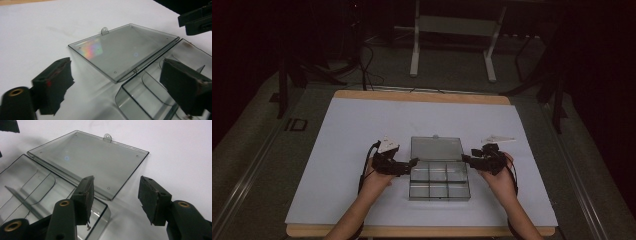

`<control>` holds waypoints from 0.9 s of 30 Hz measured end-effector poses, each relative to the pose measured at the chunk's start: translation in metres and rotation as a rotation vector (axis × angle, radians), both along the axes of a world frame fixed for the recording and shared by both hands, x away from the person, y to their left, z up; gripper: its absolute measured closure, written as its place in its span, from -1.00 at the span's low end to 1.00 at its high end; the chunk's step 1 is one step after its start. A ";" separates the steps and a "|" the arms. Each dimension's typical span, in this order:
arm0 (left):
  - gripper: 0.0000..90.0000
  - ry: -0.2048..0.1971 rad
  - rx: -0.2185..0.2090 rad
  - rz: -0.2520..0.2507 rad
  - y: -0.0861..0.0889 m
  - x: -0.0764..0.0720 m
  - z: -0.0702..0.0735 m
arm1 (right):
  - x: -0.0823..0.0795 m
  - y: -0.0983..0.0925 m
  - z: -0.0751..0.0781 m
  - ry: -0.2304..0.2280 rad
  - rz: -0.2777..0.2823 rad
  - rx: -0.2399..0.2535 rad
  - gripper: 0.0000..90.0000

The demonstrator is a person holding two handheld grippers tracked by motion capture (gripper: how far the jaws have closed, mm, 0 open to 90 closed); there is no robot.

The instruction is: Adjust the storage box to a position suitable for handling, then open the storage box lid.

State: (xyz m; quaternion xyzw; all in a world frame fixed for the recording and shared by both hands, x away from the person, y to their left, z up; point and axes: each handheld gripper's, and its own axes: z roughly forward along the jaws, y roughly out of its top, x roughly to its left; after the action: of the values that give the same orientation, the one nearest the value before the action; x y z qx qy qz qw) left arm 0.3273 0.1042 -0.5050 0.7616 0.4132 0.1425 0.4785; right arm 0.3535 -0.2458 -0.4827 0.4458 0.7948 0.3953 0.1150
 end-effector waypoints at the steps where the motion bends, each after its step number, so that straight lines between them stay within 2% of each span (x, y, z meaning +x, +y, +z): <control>1: -0.79 -0.011 0.002 0.005 0.003 -0.002 -0.001 | -0.001 -0.001 0.001 0.000 0.002 -0.002 0.03; 2: -0.81 -0.029 0.009 0.011 0.006 -0.005 -0.001 | -0.002 -0.003 0.002 -0.001 0.008 -0.006 0.03; 13: -0.81 -0.102 0.002 0.004 0.022 -0.024 -0.006 | -0.016 -0.027 0.007 -0.042 0.009 -0.004 -0.04; 19: -0.81 -0.123 -0.014 0.008 0.029 -0.033 -0.009 | -0.023 -0.048 0.006 -0.052 -0.008 -0.015 -0.06; 27: -0.81 -0.142 -0.009 0.009 0.037 -0.045 -0.016 | -0.033 -0.075 0.001 -0.059 -0.018 -0.035 -0.06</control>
State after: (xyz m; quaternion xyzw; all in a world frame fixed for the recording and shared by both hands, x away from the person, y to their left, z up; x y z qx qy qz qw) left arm 0.2827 0.1409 -0.5210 0.7453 0.3824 0.1965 0.5095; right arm 0.3208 -0.3208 -0.4813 0.4388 0.7940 0.3932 0.1498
